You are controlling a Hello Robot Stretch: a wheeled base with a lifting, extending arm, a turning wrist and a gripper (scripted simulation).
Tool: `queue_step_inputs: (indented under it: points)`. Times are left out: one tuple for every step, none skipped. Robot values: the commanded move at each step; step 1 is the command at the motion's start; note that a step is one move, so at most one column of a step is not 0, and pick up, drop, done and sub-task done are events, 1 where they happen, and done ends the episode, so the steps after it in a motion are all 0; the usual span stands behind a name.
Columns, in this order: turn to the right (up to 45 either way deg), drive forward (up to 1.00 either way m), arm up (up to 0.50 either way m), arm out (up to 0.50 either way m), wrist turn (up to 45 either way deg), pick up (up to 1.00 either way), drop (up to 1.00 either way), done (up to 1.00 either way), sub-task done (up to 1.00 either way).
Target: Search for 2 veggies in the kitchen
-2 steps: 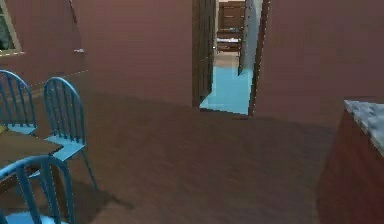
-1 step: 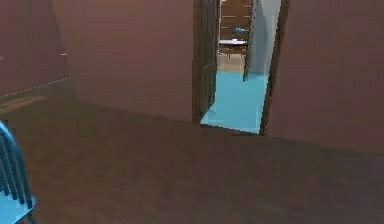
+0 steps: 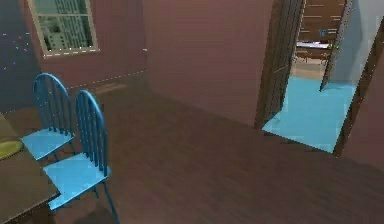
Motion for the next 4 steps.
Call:
queue_step_inputs:
  points:
    - [0.0, 1.0, 0.0, 0.0, 0.0, 0.0, 0.0, 0.0, 0.0]
    - [-6.0, 0.0, 0.0, 0.0, 0.0, 0.0, 0.0, 0.0, 0.0]
    - [0.0, 0.25, 0.0, 0.0, 0.0, 0.0, 0.0, 0.0, 0.0]
    - [-18.0, 0.0, 0.0, 0.0, 0.0, 0.0, 0.0, 0.0, 0.0]
